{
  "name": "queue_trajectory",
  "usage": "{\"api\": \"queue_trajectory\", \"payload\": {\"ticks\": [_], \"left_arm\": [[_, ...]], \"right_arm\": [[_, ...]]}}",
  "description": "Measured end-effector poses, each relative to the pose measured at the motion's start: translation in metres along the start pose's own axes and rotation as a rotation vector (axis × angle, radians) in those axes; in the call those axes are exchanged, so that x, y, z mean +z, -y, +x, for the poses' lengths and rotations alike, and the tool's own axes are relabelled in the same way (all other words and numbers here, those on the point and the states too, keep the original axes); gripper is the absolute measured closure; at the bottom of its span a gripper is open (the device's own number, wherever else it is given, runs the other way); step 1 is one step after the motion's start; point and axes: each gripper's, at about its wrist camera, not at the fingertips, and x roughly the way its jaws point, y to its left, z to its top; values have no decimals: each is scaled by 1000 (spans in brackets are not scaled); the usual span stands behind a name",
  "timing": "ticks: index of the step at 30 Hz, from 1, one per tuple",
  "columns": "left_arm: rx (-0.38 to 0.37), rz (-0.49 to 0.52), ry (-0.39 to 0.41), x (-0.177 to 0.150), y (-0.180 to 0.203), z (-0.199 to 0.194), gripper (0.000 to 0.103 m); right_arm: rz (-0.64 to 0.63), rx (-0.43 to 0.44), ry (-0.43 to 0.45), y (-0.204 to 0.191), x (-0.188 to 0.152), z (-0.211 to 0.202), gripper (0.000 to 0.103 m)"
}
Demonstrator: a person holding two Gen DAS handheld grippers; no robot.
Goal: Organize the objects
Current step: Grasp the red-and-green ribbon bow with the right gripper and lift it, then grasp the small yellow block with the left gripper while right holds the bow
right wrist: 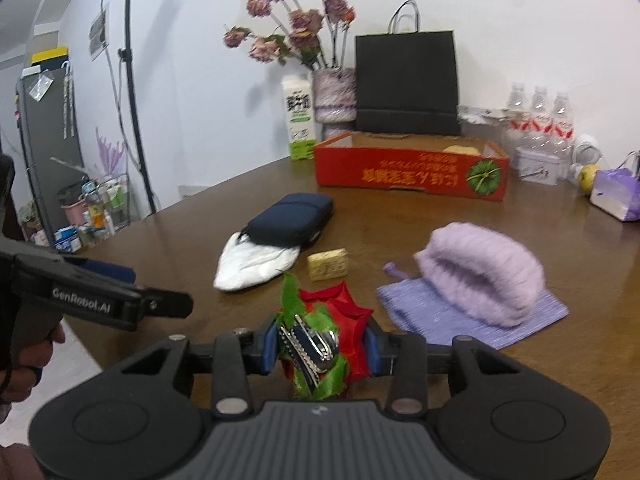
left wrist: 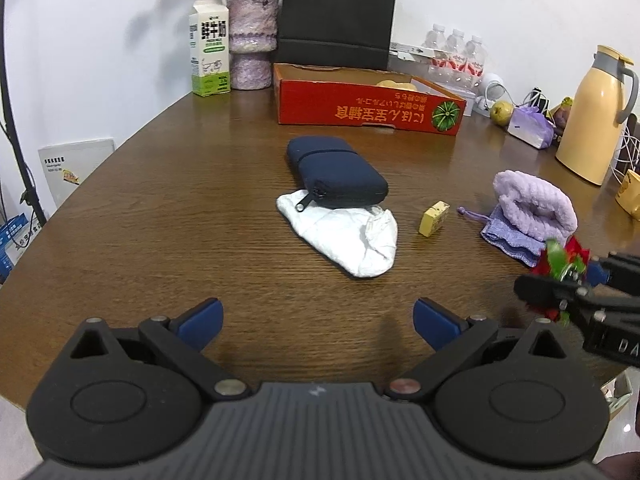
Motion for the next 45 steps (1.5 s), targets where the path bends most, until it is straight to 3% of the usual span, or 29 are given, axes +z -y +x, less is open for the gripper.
{"api": "queue_trajectory", "payload": {"ticks": [10, 26, 29, 31, 36, 41, 45], "left_arm": [[-35, 56, 12, 16, 29, 18, 0], [-16, 120, 56, 42, 67, 43, 3], [-20, 133, 55, 47, 73, 49, 9], [-24, 149, 49, 49, 77, 54, 21], [-56, 190, 33, 54, 89, 68, 38], [-77, 198, 8, 56, 95, 83, 44], [-88, 191, -21, 55, 95, 93, 59]], "right_arm": [[19, -71, 75, 35, 11, -4, 64], [21, -89, 109, 73, 21, -1, 64], [18, -87, 109, 76, 23, 2, 64], [16, -86, 108, 78, 24, 4, 64], [17, -87, 104, 82, 25, 7, 64], [16, -90, 101, 83, 27, 9, 64], [14, -88, 99, 83, 28, 11, 64]]}}
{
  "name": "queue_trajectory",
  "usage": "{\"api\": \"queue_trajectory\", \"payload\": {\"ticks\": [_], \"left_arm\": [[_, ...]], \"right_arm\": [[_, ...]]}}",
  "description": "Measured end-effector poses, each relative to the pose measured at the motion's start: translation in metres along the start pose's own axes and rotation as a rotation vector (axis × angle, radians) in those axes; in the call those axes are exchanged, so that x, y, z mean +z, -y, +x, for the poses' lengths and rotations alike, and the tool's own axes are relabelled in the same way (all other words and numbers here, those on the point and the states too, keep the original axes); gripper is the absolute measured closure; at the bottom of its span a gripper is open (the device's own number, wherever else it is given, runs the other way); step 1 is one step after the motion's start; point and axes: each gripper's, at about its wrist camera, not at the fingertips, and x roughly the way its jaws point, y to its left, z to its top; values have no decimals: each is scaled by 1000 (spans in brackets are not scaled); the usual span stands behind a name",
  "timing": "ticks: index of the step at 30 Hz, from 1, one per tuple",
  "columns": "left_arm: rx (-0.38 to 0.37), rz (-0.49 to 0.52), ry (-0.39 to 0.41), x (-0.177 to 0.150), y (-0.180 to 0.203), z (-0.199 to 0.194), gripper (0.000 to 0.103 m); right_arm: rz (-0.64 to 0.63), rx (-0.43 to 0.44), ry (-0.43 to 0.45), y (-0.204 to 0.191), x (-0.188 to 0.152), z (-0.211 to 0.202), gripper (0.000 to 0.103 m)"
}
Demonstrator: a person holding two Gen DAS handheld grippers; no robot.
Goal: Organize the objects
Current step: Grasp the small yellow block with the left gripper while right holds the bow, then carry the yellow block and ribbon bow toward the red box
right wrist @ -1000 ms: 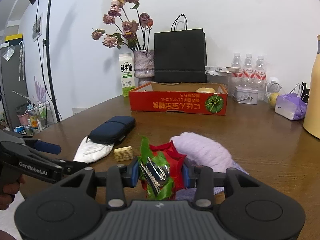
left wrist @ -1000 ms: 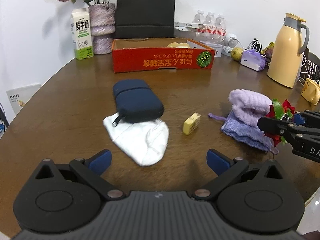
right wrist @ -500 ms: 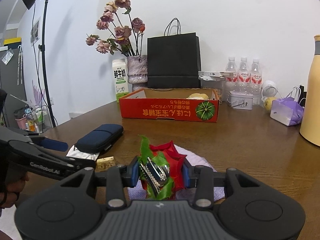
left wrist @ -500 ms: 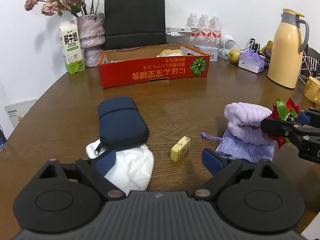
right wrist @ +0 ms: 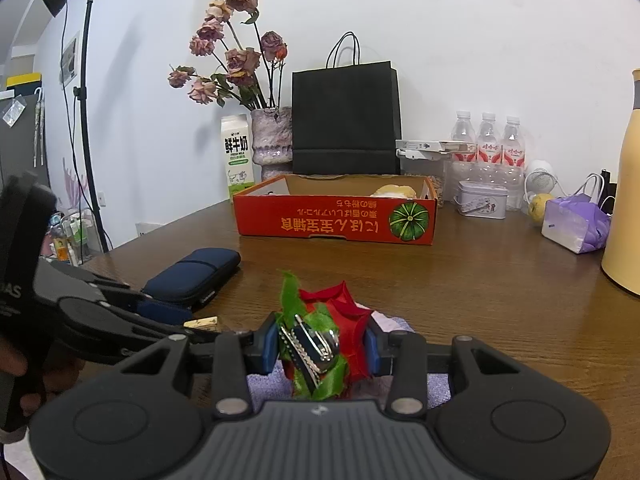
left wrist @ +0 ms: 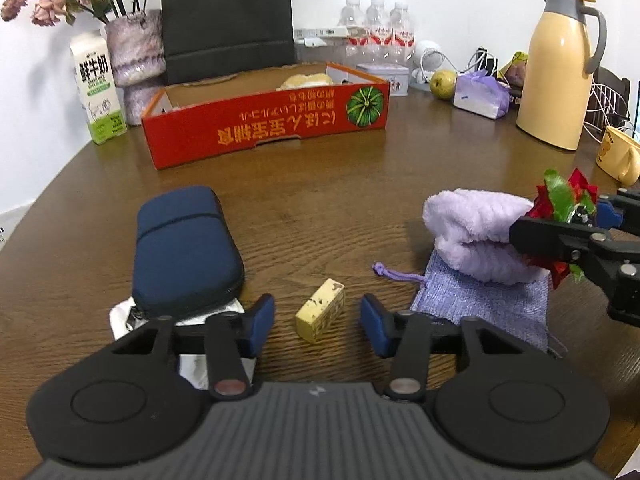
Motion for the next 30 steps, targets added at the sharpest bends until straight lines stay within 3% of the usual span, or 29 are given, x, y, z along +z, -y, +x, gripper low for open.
{"api": "queue_trajectory", "payload": {"ticks": [2, 7, 24, 30], "left_arm": [[-4, -14, 8, 0, -2, 1, 62], [6, -35, 25, -1, -5, 1, 91], [-7, -95, 108, -1, -20, -25, 91], [-11, -111, 171, 10, -26, -39, 91]], "right_arm": [[-1, 1, -1, -1, 0, 1, 64], [-8, 2, -6, -5, 1, 1, 64], [-41, -2, 4, -22, 14, -3, 64], [-43, -3, 18, -25, 26, 2, 64]]}}
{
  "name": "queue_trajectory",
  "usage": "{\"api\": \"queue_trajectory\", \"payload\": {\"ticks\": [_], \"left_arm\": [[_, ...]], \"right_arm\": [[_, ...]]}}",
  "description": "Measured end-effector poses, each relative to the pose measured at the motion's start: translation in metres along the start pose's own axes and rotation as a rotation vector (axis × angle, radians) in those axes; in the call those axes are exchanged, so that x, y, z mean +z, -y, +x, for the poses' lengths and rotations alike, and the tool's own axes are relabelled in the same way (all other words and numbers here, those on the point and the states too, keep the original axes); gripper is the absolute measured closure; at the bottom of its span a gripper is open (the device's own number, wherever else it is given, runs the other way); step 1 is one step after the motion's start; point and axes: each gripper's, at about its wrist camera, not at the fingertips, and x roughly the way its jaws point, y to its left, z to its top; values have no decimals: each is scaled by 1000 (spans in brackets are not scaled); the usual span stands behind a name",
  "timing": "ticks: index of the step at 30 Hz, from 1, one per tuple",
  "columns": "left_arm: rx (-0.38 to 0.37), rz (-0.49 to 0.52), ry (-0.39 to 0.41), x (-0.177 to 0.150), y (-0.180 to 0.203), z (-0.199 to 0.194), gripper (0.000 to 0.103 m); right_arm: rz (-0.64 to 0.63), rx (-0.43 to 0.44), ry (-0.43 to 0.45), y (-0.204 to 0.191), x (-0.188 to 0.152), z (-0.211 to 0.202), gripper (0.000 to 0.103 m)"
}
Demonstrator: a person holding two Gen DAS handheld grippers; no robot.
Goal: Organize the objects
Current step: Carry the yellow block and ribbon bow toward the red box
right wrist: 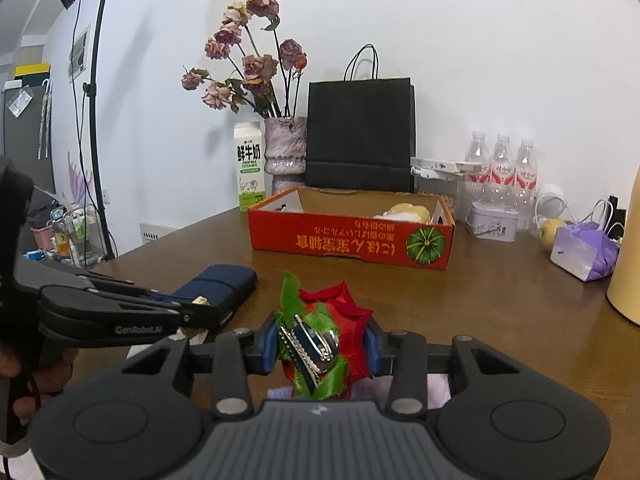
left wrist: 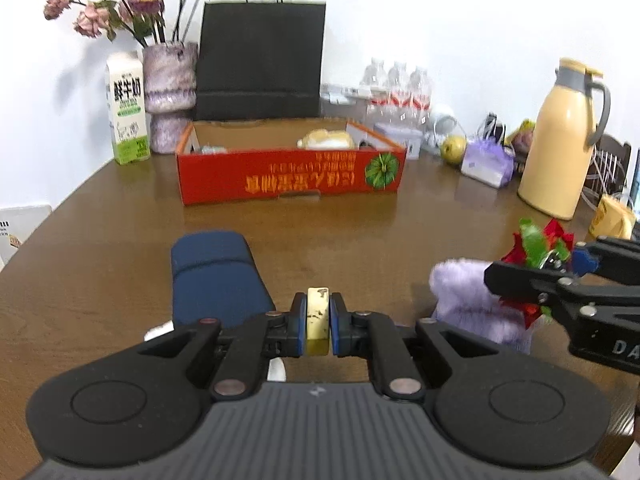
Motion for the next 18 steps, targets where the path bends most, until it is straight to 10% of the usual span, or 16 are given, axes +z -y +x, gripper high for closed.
{"api": "queue_trajectory", "payload": {"ticks": [18], "left_arm": [[19, -35, 132, 67, -14, -4, 91]], "right_arm": [[-6, 16, 47, 3, 66, 40, 64]]}}
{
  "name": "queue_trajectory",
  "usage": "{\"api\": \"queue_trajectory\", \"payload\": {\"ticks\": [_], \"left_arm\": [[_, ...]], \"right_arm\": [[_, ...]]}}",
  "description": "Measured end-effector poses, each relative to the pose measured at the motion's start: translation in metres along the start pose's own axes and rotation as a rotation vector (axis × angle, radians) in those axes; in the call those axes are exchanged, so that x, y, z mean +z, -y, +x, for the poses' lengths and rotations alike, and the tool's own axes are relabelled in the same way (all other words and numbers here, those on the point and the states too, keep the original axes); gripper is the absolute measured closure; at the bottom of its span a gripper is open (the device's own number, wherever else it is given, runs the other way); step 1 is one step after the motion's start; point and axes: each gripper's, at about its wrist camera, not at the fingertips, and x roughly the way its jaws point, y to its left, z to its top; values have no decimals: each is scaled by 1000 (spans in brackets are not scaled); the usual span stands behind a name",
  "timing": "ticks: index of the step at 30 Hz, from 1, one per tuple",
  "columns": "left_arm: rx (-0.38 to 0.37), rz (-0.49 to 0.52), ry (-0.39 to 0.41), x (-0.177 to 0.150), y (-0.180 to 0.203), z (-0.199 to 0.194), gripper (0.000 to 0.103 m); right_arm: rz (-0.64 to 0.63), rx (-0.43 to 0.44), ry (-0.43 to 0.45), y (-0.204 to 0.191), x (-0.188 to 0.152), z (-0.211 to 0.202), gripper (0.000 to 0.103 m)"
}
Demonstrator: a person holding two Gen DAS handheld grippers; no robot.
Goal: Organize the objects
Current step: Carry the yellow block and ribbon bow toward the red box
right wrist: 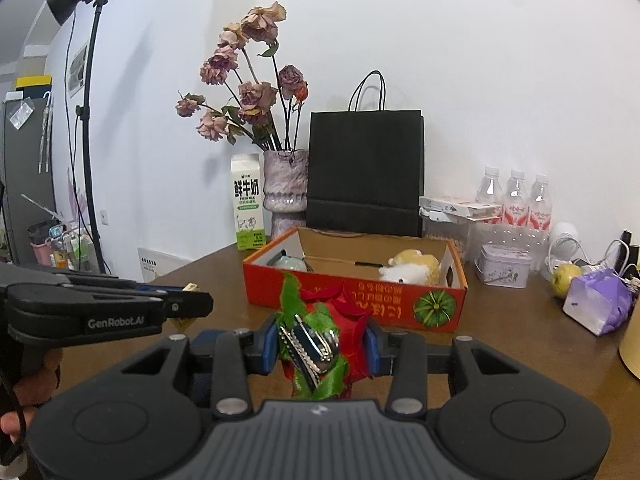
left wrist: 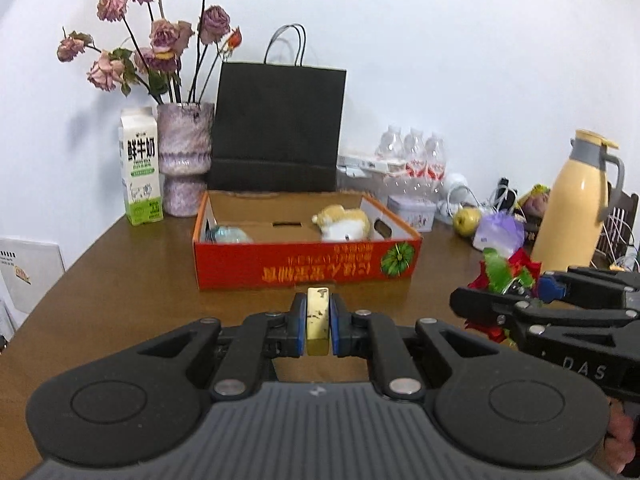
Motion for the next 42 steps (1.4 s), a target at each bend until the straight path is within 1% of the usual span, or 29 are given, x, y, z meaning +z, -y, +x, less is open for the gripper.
{"api": "queue_trajectory", "payload": {"ticks": [7, 18, 22, 29, 34, 42], "left_arm": [[19, -13, 32, 27, -2, 16, 91], [48, -28, 42, 68, -11, 54, 91], [57, -18, 47, 82, -13, 70, 91], [82, -14, 60, 106, -18, 100, 91], [100, -22, 58, 121, -24, 125, 91], [120, -39, 44, 132, -32, 170, 91]], "right_arm": [[0, 26, -5, 5, 24, 26, 64], [-27, 60, -26, 16, 64, 74, 64], [-31, 67, -34, 20, 78, 95, 64], [-22, 65, -45, 30, 100, 134, 64], [-25, 53, -68, 39, 115, 165, 64], [-45, 39, -95, 48, 123, 213, 64]]}}
